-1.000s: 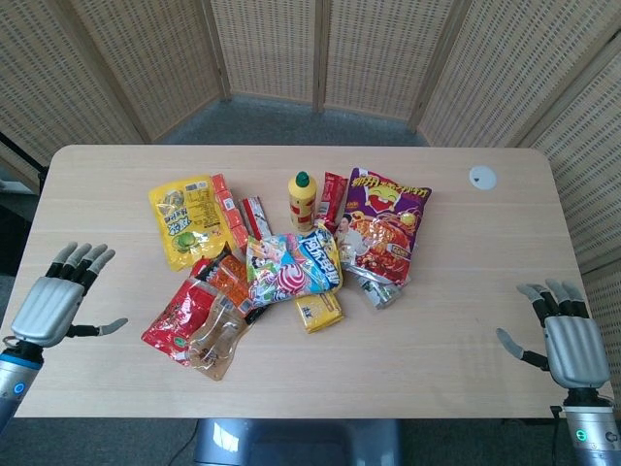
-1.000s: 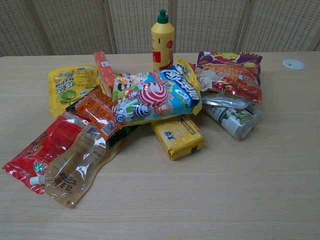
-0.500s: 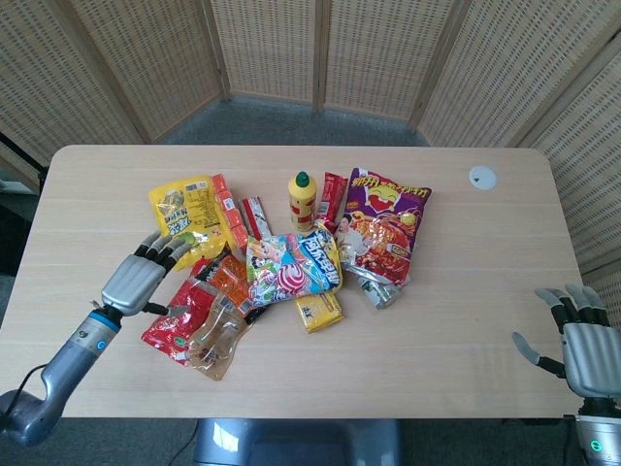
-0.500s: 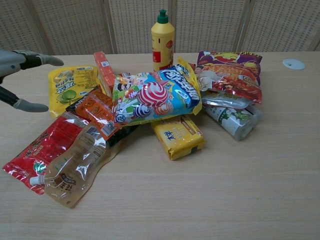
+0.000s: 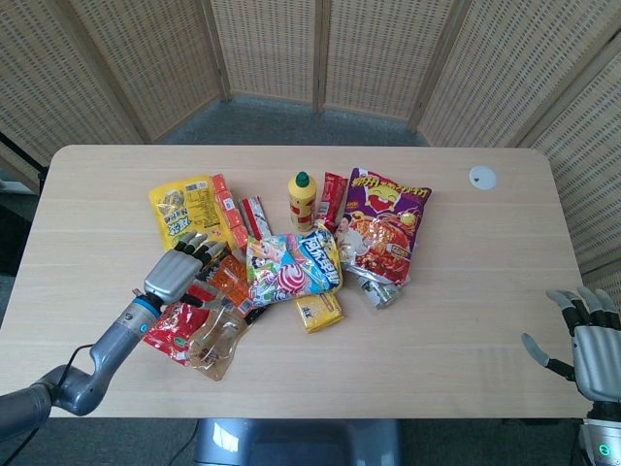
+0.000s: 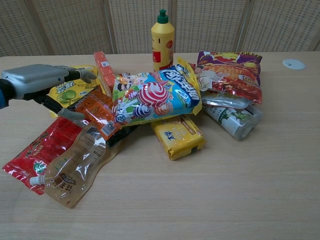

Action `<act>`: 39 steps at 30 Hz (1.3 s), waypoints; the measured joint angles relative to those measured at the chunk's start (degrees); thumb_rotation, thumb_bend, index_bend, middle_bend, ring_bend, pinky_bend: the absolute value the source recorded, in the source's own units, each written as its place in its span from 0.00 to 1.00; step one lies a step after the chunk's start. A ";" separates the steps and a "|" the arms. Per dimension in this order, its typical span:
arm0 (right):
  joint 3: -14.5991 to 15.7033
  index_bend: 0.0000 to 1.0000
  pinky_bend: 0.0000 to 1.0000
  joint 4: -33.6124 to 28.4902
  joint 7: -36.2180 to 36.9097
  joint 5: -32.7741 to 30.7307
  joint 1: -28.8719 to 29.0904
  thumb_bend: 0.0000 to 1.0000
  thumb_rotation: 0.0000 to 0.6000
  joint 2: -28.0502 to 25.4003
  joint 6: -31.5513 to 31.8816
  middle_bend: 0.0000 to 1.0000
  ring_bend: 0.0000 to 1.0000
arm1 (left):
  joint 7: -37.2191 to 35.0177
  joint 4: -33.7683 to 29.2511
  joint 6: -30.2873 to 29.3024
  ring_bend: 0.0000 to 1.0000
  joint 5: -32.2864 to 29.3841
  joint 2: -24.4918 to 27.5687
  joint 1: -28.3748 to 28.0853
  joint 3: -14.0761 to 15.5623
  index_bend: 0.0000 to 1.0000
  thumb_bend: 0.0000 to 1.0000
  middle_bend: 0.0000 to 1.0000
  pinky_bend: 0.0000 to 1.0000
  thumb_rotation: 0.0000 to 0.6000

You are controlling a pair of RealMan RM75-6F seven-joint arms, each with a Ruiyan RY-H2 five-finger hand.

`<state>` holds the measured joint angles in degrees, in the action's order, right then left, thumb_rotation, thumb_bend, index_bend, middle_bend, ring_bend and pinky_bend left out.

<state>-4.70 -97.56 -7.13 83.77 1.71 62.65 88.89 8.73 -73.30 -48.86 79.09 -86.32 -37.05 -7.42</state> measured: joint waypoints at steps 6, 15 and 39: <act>-0.18 0.20 0.00 0.11 0.16 -0.26 -0.11 0.26 0.06 -0.01 -0.04 0.25 0.11 | 0.01 1.95 0.88 0.08 -1.60 -2.15 -1.26 0.07 0.17 0.02 0.14 0.00 0.49; -0.33 0.20 0.00 0.14 0.75 -0.36 -0.32 0.26 0.07 -0.08 0.05 0.25 0.11 | 1.51 2.47 1.46 0.08 -2.59 -3.39 -2.64 0.50 0.13 0.02 0.12 0.00 0.49; -0.85 0.21 0.00 0.09 2.49 -0.43 -1.22 0.25 0.06 -0.42 1.13 0.25 0.11 | 11.16 7.47 -3.84 0.68 -5.71 -10.35 -4.31 0.11 0.67 0.18 0.64 0.47 1.00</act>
<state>-5.56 -97.47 -4.64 83.35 0.48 62.23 90.02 19.90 -65.83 -52.70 73.38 -96.68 -41.36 -7.31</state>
